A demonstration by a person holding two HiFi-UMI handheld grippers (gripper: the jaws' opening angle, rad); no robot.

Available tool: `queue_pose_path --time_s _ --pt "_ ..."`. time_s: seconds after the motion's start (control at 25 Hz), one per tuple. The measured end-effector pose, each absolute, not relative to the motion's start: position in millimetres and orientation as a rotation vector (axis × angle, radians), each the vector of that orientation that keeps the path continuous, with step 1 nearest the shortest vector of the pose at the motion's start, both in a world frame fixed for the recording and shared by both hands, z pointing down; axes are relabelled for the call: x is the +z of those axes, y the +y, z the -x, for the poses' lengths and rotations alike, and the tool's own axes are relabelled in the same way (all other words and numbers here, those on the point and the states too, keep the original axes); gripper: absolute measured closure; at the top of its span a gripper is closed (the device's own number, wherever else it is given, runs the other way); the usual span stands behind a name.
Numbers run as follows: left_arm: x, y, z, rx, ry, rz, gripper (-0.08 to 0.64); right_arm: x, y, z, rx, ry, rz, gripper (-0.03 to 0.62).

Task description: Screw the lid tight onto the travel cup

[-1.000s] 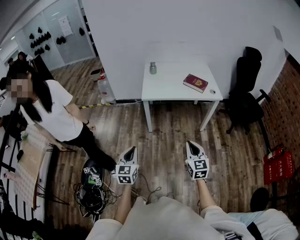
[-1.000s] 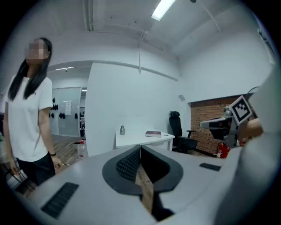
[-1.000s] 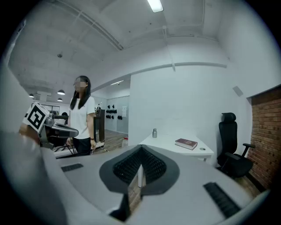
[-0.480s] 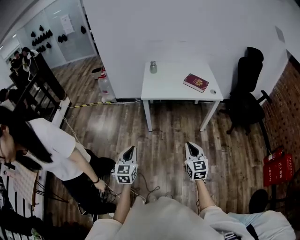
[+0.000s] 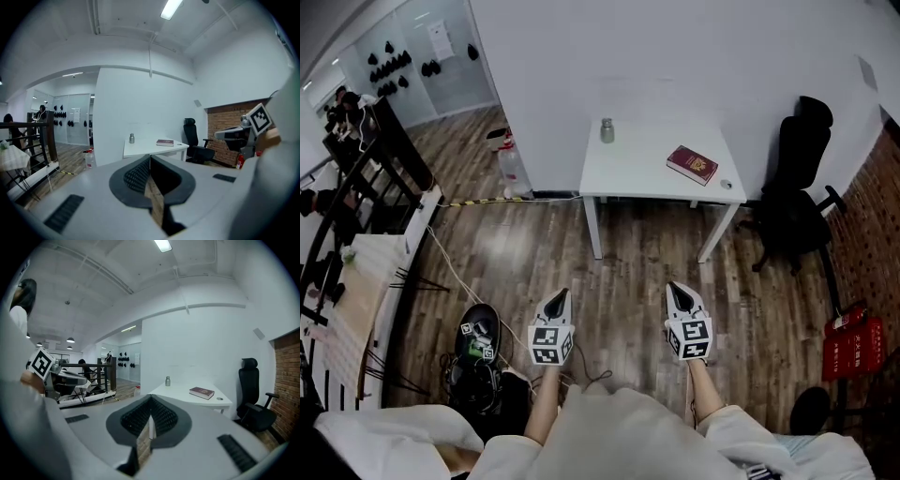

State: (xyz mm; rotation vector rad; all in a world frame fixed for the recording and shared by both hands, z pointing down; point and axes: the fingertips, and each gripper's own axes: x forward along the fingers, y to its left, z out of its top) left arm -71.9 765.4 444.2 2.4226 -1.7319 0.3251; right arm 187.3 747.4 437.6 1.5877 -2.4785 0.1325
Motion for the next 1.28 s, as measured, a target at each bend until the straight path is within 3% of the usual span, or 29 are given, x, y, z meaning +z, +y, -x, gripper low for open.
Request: queue_pose_path --time_s 0.72,1.28 --pt "456 713 56 0.35 -1.757 -2.405 0.551 456 698 -194 0.148 -2.51 -1.504 0.592" --pt "472 568 82 0.337 -1.705 -2.396 0.551 465 556 -159 0.158 -2.483 -1.494 0.592"
